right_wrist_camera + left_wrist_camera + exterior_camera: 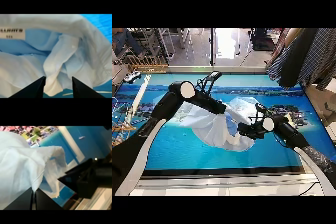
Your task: Fold the clothes and pants, and hang the long-sleeved shirts on hangers.
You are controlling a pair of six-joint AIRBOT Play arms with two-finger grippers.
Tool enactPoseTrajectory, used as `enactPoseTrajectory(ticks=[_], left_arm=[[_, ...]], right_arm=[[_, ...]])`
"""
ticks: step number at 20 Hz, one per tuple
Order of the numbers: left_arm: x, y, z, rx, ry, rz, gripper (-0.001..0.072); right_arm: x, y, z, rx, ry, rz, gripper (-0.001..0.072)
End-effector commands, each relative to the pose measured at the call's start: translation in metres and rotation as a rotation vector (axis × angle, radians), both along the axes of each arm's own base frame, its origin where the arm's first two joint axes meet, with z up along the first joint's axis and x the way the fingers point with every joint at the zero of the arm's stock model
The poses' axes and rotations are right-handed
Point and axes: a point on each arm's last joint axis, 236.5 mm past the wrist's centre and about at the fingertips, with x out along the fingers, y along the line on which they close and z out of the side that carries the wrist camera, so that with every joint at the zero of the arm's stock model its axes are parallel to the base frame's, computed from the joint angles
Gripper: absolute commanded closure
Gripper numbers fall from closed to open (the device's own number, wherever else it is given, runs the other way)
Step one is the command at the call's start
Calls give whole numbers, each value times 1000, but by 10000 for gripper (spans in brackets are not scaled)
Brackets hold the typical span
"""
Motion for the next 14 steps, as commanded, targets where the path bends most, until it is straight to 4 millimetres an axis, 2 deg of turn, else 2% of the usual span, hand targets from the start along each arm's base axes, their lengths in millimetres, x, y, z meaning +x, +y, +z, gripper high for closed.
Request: enactPoseTrajectory(ticks=[1, 3, 6, 8, 11, 12, 13, 14], left_arm=[[-13, -5, 7, -14, 14, -40, 695], [-13, -5, 7, -13, 14, -39, 695], [-13, -5, 7, -13, 14, -40, 695], [-14, -5, 7, -12, 15, -41, 694], [-14, -4, 7, -11, 16, -42, 694], [-14, -4, 7, -11, 15, -43, 694], [-13, -3, 7, -5, 5, -51, 695], [-10, 1, 6, 1, -3, -47, 695]], right_arm=[[12, 5, -1, 53, -18, -99, 302], [9, 16, -14, 88, 40, -115, 216], [-4, 25, -44, 87, 154, -142, 207], [-5, 25, -53, 90, 192, -201, 217], [8, 21, -52, 101, 158, -254, 347], [10, 19, -52, 92, 147, -248, 634], [9, 17, -53, 77, 141, -234, 694], [9, 12, -52, 51, 137, -213, 696]])
